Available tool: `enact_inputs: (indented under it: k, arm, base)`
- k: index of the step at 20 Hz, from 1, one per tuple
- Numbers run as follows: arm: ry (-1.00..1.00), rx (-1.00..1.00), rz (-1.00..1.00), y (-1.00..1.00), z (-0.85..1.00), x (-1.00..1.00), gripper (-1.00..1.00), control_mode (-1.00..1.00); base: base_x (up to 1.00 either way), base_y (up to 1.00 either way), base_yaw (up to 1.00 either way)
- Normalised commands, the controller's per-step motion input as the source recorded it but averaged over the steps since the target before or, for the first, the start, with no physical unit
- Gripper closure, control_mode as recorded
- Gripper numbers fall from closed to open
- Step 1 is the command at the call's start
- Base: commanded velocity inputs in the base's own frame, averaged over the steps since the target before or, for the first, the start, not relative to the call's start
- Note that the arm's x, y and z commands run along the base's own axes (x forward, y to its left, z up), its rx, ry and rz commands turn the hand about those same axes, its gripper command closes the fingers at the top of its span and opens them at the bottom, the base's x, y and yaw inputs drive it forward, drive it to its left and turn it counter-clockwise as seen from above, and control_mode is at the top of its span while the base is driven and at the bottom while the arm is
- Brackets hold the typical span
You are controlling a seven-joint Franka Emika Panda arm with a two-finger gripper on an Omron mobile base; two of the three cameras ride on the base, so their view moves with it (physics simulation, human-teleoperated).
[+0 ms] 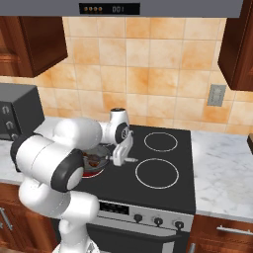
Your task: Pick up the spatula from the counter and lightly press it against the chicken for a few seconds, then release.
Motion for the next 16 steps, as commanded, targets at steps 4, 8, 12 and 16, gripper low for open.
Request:
enact_inputs:
  k: [4, 8, 12, 16]
  arm:
    - [0.02, -0.02, 0.00, 0.00, -0.17, 0.16, 1.00, -1.00]
    - [0.01, -0.02, 0.00, 0.00, -0.18, 0.15, 1.00, -1.00]
    - [0.01, -0.02, 0.00, 0.00, -0.16, 0.12, 1.00, -1.00]
    - [0.00, -0.02, 0.00, 0.00, -0.12, 0.07, 1.00, -1.00]
  base:
    - [0.00, 0.00, 0.00]
    - [0.00, 0.00, 0.00]
    - [0.00, 0.00, 0.00]
    - [0.00, 0.00, 0.00]
